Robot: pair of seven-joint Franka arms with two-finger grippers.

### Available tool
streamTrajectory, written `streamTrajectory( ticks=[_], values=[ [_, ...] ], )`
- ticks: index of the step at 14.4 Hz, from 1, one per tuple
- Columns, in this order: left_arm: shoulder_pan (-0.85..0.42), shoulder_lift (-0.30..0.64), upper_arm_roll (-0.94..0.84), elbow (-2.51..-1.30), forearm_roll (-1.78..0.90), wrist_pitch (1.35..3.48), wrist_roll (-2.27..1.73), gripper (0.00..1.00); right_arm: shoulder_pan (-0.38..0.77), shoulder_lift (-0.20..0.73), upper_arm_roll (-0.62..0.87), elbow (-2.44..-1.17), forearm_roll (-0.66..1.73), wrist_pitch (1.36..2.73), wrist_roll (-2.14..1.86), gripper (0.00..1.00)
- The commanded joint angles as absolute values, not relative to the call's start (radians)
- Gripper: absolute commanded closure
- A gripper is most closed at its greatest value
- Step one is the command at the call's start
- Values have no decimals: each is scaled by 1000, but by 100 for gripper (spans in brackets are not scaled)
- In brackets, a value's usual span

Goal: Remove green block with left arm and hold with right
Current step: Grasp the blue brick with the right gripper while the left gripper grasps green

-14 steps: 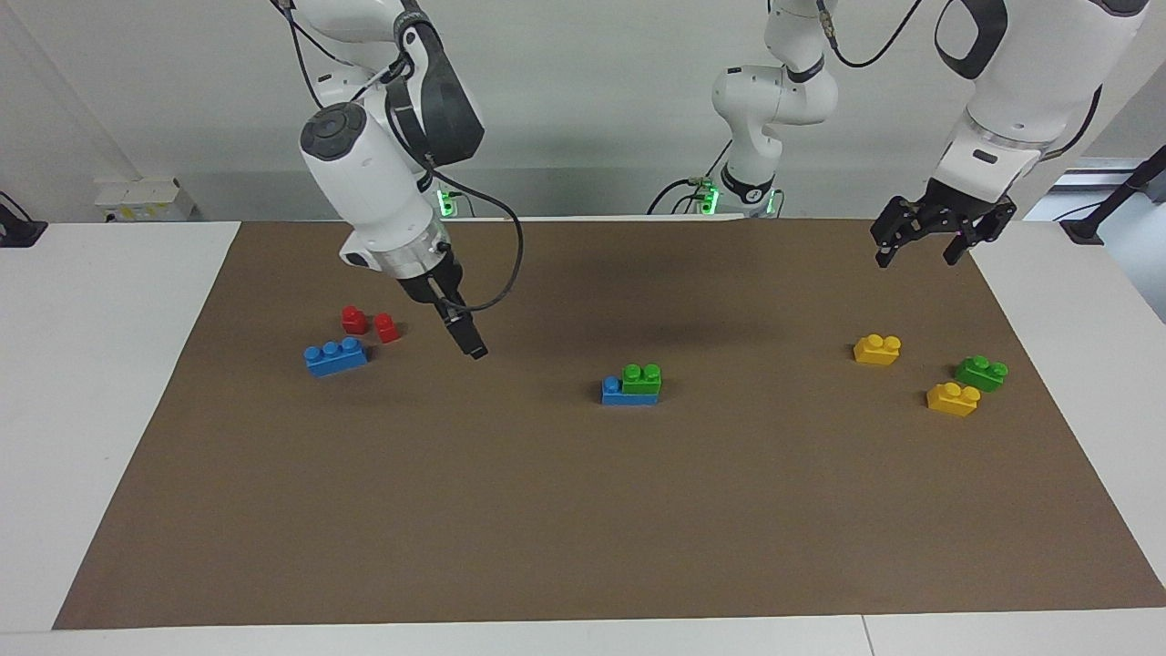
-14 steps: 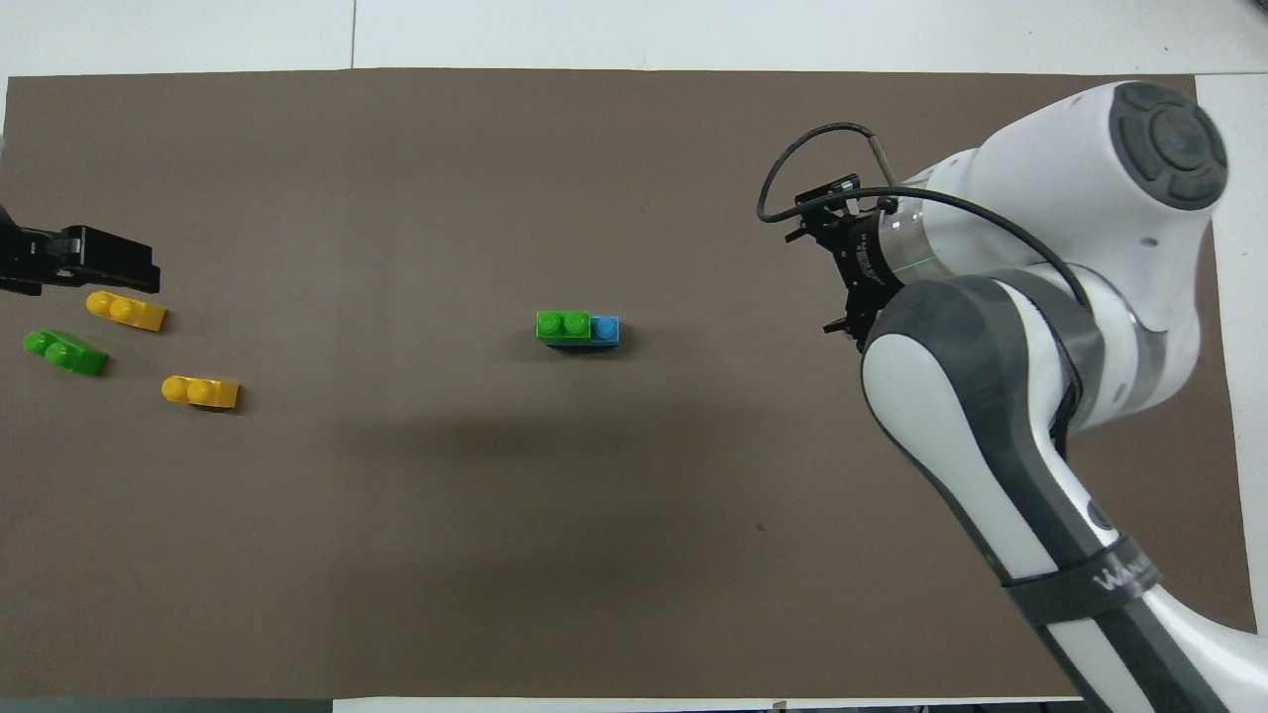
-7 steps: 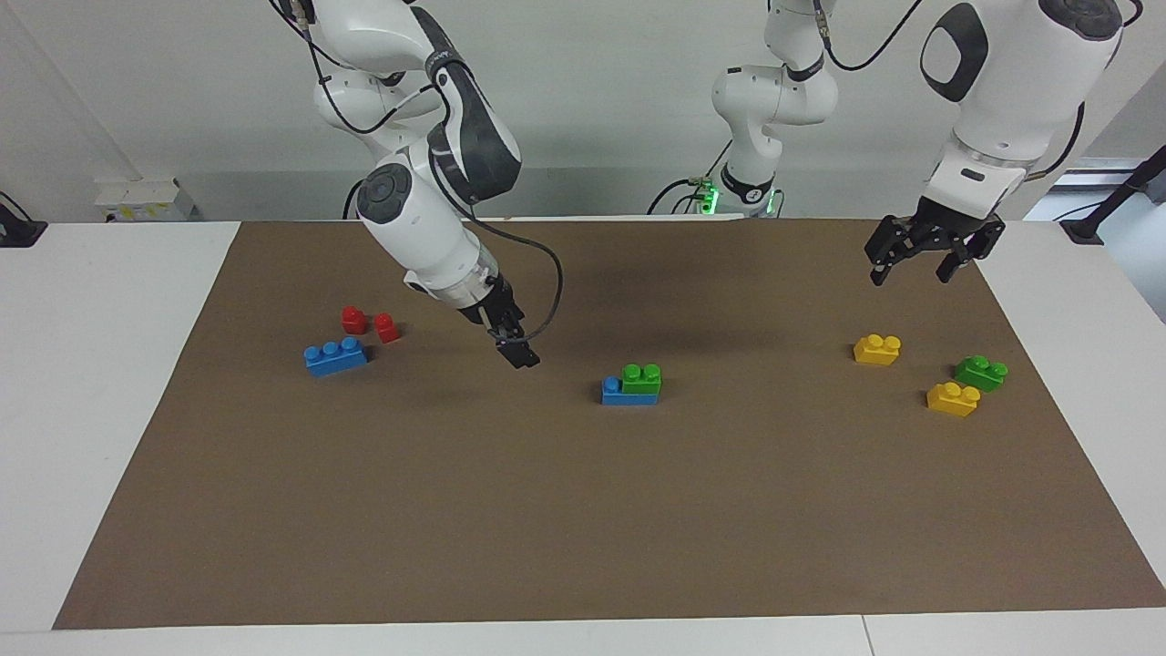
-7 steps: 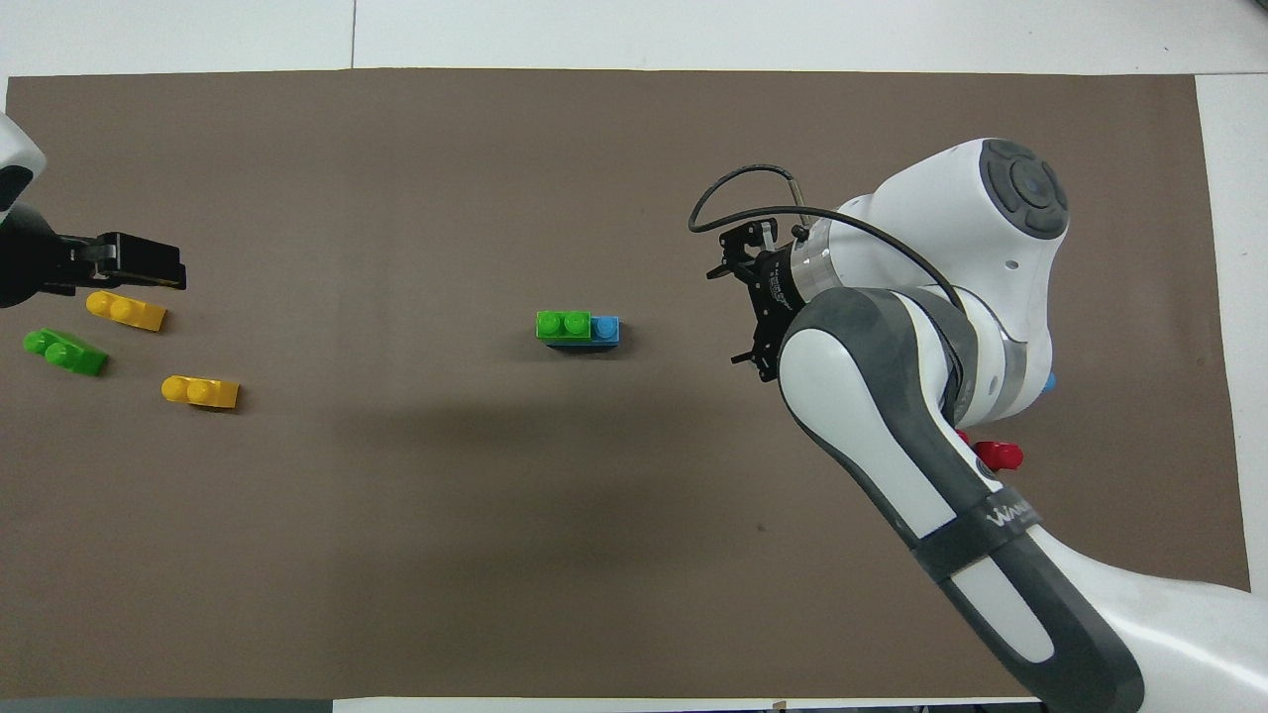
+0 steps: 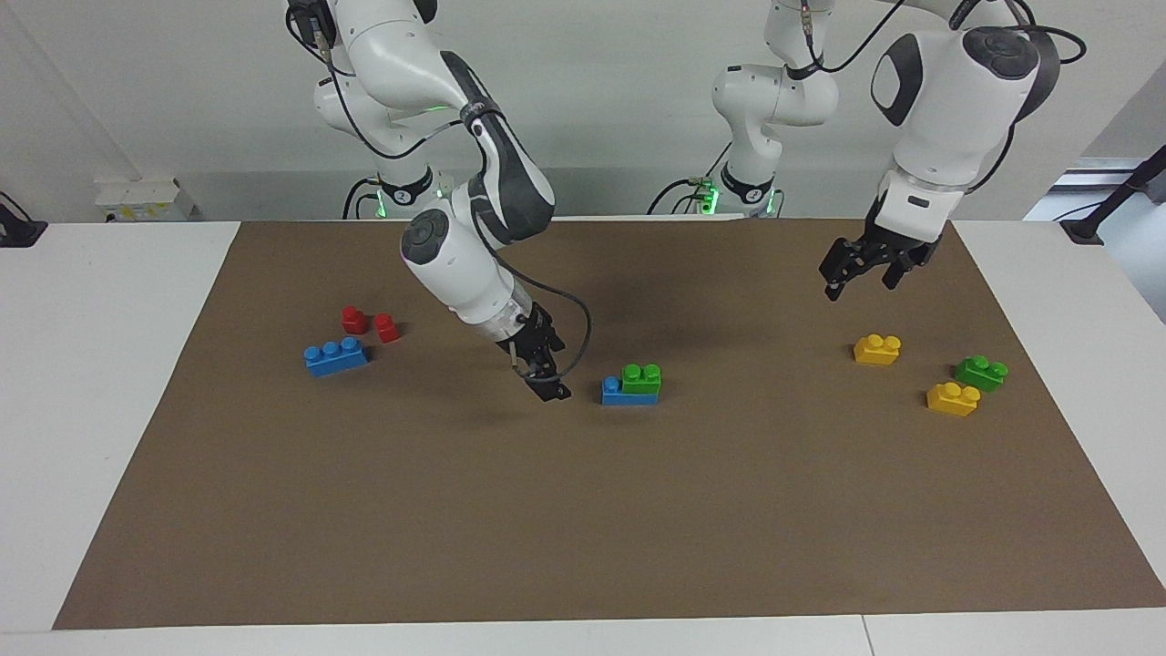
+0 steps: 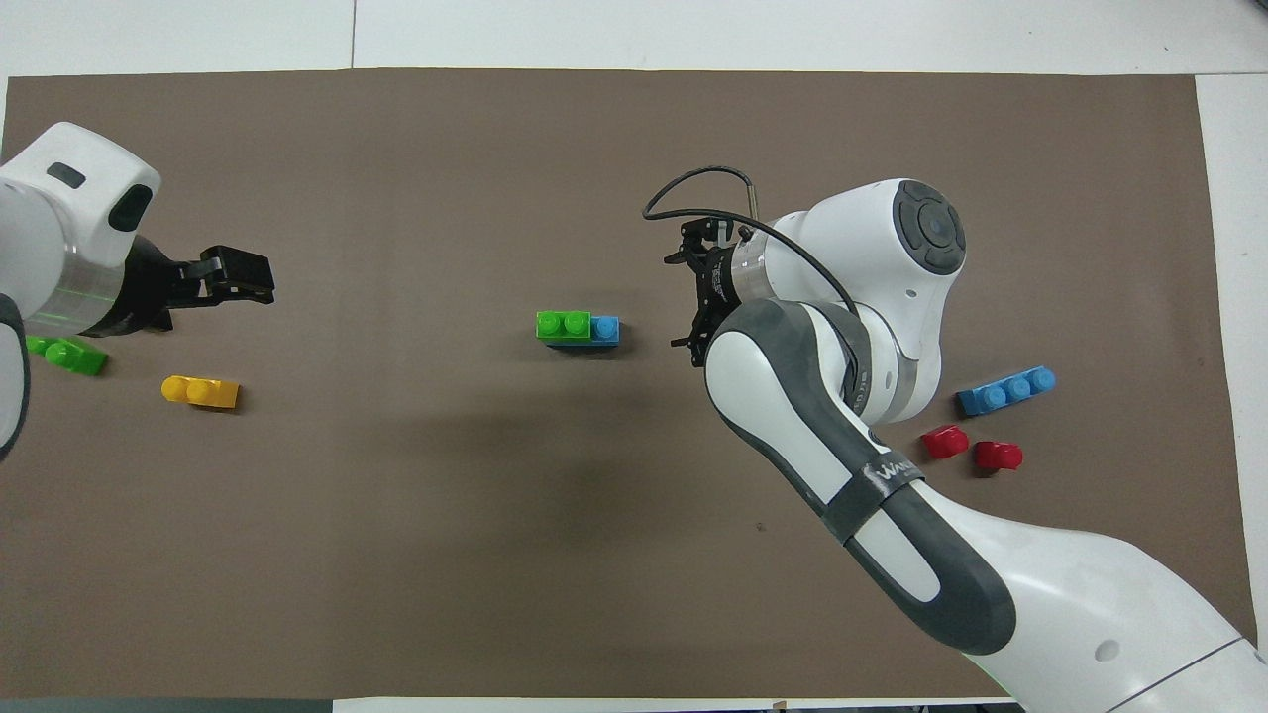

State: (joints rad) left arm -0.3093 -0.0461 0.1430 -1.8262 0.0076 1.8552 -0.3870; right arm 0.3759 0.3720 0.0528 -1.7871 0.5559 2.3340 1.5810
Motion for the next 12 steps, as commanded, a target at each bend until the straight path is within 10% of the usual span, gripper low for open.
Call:
streamTrajectory(
  ticks=[1,12],
  values=[
    [-380,-89,149,-1911,6,1928,-613,0,393,382,49,-1779,581,2358,1621,3],
    [-581,-60,149,-1956,6,2036,-1448,0,481,460,49,-1795,598,2482,1624,3]
  ],
)
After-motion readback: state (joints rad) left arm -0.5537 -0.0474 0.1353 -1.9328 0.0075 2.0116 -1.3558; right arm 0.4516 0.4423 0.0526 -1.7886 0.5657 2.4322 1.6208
